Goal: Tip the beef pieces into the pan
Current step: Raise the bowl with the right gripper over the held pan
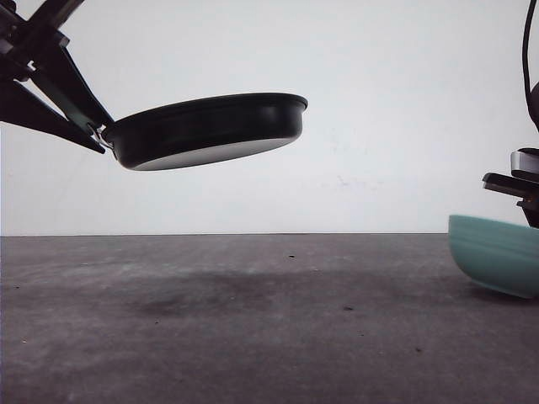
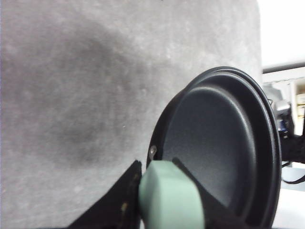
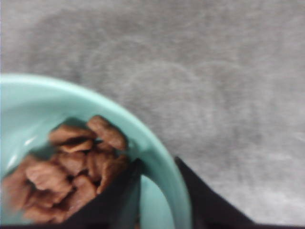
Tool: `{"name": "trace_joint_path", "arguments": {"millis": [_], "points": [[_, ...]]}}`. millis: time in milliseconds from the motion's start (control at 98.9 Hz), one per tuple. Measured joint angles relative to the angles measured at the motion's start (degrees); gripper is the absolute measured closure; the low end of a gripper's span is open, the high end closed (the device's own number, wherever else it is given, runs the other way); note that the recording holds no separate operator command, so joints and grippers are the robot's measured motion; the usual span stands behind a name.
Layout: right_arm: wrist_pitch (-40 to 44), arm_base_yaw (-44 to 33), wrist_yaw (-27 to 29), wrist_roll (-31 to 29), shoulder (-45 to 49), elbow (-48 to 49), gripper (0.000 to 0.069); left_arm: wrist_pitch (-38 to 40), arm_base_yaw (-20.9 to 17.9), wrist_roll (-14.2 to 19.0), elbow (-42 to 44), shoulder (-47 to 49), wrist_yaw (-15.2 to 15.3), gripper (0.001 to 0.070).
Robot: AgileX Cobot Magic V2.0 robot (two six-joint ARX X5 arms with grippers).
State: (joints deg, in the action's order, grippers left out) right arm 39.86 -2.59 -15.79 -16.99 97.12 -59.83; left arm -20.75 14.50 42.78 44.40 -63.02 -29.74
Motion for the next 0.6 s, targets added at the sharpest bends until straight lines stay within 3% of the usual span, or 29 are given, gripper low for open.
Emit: {"name": "trace_joint_path", "arguments": {"millis": [162,313,596], "points": [[-0.9,0.0,-2.0,0.1,-0.1,0.0,0.0651,-0.3,0.0,-1.1,0.0,0.0,0.5,0.0650],[-2.3,0.0,-4.7,0.1,-0.1,0.0,0.0663,-0.6,0.0,-1.3,0.0,0.0,1.3,0.0650],[-8.2,4.3,-7.8,-1.2,-7.6,0.3,0.0667,-6.0,0.0,-4.7,0.0,0.0,5.9,0.0650]]}}
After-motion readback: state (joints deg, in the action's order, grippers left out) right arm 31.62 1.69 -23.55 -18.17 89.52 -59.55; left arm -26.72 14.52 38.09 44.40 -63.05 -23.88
